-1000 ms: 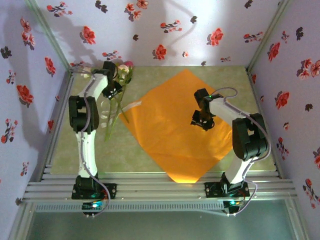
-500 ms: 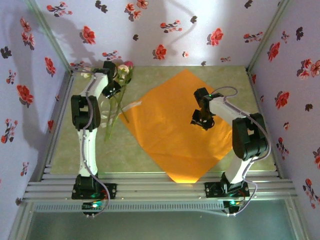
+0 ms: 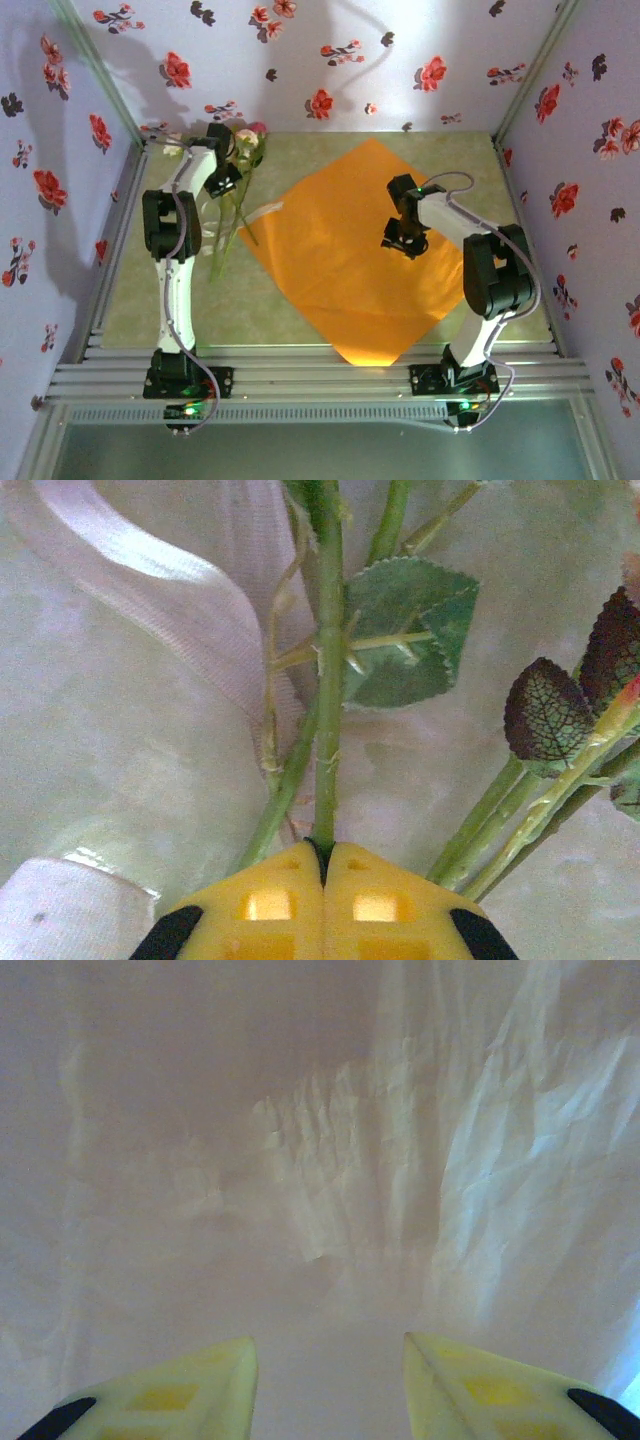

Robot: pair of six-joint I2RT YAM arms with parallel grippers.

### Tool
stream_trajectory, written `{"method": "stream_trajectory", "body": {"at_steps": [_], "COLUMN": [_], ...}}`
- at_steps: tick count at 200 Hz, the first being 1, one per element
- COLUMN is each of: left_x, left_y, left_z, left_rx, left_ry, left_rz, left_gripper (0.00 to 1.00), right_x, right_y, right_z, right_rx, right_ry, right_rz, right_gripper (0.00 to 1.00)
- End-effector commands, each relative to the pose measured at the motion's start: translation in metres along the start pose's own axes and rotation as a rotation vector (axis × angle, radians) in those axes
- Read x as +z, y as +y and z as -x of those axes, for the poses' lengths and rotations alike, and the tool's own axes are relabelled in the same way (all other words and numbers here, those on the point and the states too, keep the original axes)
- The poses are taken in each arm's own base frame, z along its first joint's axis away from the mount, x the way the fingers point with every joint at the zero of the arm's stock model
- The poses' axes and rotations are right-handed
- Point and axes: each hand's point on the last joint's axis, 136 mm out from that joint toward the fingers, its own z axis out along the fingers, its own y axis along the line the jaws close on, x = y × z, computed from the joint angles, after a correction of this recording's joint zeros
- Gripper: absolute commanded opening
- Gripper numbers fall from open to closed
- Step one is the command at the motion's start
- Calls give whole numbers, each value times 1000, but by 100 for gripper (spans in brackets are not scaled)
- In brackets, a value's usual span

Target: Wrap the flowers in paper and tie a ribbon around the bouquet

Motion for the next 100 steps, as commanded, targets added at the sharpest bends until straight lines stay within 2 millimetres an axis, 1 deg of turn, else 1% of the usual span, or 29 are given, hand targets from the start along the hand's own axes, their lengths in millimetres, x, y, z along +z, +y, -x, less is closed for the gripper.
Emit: {"method": "stream_trajectory", "body": {"at_steps": [1,15,19,25,26,47,59,72,79,86,100], "left_x": [-60,-83,-92,-103,-109,-138,-158,-184,-198,-211,-230], "left_y": [1,2,-1,-2,-3,-3,-12,-36,-57,-80,-126], "left_z": [15,12,15,14,16,6,-2,-18,-31,-49,-93], "left_rx": [54,74,76,82,81,112,138,208,267,332,449], "left_ry": [-113,-146,-177,-199,-211,-246,-262,-288,-295,-296,-270], "left_rz": [-4,-3,-22,-32,-40,-50,-88,-172,-247,-327,-494], "left_gripper": [0,0,0,0,0,0,0,0,0,0,0], "right_x": [-4,-5,-5,-5,-5,-6,-8,-10,-10,-10,-12], "right_y": [0,0,-1,-1,-1,-2,-4,-10,-15,-19,-31], "right_z": [4,6,7,7,7,11,14,20,23,26,33], "right_rx": [-27,-26,-23,-20,-20,-14,-7,21,47,73,123], "right_ry": [-14,-20,-21,-22,-22,-28,-36,-46,-47,-49,-53], "right_rz": [-25,-26,-25,-24,-24,-20,-24,-18,-10,0,14], "right_gripper": [44,44,44,44,44,44,44,44,44,43,43]}}
